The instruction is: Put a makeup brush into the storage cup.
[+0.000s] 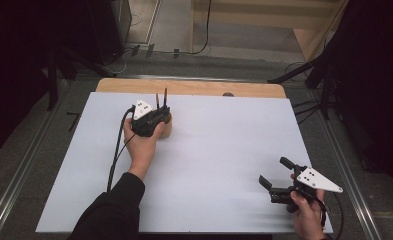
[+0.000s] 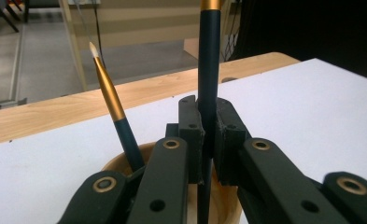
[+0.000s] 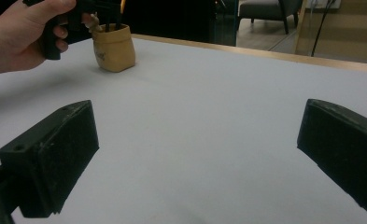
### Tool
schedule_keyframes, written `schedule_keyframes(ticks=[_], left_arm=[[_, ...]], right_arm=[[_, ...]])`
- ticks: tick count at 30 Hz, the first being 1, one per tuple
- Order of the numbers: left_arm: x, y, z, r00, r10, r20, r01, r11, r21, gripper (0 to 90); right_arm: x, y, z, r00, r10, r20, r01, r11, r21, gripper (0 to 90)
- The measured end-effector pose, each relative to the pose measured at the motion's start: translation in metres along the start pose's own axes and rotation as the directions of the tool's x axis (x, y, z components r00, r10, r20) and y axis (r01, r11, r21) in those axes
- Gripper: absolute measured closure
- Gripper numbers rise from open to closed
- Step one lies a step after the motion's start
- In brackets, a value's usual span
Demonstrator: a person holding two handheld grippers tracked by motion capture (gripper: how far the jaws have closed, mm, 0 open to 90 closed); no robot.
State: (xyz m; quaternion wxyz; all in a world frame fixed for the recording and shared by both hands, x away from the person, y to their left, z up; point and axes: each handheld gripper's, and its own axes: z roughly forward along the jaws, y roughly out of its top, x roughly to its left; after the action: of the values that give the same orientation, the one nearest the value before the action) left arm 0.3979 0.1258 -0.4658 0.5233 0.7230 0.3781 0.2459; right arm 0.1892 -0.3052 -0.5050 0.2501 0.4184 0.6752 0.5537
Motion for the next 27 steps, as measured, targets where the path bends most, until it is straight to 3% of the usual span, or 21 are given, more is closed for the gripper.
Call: schedule_keyframes(ticks=[11,14,23,27], left_arm=[[-0.002,-0.006,0.001,0.9996,-0.030,0.003,0.030,0.9996,-0.003,82.8],[-0.004,-0.008,0.001,0.9999,-0.016,0.000,0.016,0.9999,0.003,79.3],[-0.002,-0.007,-0.006,0.9995,-0.027,0.014,0.027,0.9995,-0.014,72.1],[-0.001,-0.006,-0.013,0.9975,-0.057,0.041,0.059,0.9972,-0.046,61.9]], right_arm=[[-0.001,0.000,0.000,1.0000,0.000,0.001,0.000,1.000,-0.004,0.0],[-0.002,-0.001,0.000,1.0000,-0.002,0.000,0.002,1.000,-0.004,0.0],[-0.001,-0.001,0.000,1.0000,0.001,0.000,-0.001,1.000,-0.003,0.0],[-0.001,-0.001,0.000,1.0000,0.001,0.001,-0.001,1.000,-0.002,0.0]])
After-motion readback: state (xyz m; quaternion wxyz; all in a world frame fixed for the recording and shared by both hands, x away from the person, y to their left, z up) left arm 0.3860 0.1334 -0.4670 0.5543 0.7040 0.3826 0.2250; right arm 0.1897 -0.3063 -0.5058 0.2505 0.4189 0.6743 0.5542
